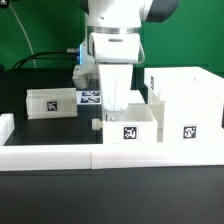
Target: Assemble drawer
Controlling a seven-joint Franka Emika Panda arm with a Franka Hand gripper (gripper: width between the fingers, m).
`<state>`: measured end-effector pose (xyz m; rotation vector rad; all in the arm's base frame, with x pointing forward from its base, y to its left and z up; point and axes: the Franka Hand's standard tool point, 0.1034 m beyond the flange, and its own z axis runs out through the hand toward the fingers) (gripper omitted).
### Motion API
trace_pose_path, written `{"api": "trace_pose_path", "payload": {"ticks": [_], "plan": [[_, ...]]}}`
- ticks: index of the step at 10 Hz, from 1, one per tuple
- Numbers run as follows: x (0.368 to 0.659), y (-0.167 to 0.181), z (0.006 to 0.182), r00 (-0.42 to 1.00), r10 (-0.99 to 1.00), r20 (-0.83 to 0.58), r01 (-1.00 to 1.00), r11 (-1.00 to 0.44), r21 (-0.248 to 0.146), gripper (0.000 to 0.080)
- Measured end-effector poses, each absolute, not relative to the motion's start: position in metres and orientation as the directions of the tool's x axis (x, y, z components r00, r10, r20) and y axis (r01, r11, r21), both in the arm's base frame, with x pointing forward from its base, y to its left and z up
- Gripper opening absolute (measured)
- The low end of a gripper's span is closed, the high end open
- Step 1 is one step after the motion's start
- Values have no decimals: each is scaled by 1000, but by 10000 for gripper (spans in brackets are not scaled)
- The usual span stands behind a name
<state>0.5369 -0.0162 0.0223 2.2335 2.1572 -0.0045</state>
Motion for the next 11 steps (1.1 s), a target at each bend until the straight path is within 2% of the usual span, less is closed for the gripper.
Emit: {"api": "trace_pose_path", "payload": {"ticks": [3,6,11], "plan": [[536,-17,22,41,999,-28,999,-40,23,42],[534,-8,18,-13,999,-45,1000,13,15,42],[534,-9,18,1,999,-52,1000,0,16,42]]}}
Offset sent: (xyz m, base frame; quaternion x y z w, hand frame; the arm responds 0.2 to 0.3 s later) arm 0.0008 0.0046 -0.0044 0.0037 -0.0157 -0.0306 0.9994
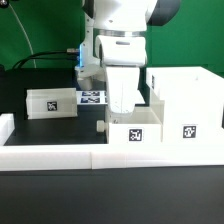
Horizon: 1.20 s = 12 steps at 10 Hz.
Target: Assemble drawer
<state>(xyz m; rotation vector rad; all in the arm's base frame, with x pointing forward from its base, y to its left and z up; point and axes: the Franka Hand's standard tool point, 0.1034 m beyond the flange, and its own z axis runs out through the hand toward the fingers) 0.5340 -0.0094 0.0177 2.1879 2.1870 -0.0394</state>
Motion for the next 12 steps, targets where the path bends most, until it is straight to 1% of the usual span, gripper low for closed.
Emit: {"api": "trace_pose_path", "payload": {"ticks": [2,5,9,10,12], "plan": [[534,-9,18,7,999,-51,1000,-6,16,42],[531,0,16,70,996,-48,998,-69,12,42],[532,-3,16,94,994,-47,995,-93,17,42],[533,-2,16,94,995,-41,995,-93,42,42],[532,-3,15,95,995,-40,995,-93,42,42]]}}
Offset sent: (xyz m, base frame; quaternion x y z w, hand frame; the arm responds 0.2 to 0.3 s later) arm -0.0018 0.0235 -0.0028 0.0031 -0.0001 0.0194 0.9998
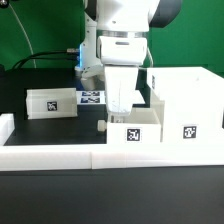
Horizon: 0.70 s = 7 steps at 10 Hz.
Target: Assemble drawer
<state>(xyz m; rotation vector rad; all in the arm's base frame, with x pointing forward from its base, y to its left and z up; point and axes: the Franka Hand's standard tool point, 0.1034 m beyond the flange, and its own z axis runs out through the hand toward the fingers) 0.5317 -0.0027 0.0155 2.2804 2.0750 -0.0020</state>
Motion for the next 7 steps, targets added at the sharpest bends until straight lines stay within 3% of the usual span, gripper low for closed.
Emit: {"api": "trace_pose_path", "payload": {"ticks": [1,7], "plan": [[532,-2,15,94,995,-36,994,-92,60,42],[529,3,14,107,993,-48,993,-105,46,42]]}}
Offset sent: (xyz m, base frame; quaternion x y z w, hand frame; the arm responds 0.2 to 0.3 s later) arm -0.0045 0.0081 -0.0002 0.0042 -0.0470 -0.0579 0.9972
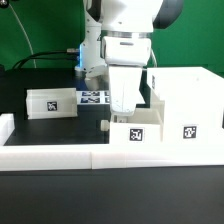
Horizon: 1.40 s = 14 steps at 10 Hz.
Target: Assemble drawer
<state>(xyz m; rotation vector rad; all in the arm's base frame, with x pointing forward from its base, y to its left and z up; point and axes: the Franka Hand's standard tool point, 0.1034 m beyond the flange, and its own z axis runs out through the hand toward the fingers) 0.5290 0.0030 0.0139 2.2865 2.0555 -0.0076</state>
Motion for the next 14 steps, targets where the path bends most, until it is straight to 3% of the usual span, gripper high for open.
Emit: {"api": "trace_pose_path", "payload": {"ticks": [6,8,14], "plan": [[529,3,14,92,994,-62,995,-89,46,42],[529,2,15,91,993,-70,996,-89,25,42],[528,1,14,68,994,-81,998,-67,12,42]]}}
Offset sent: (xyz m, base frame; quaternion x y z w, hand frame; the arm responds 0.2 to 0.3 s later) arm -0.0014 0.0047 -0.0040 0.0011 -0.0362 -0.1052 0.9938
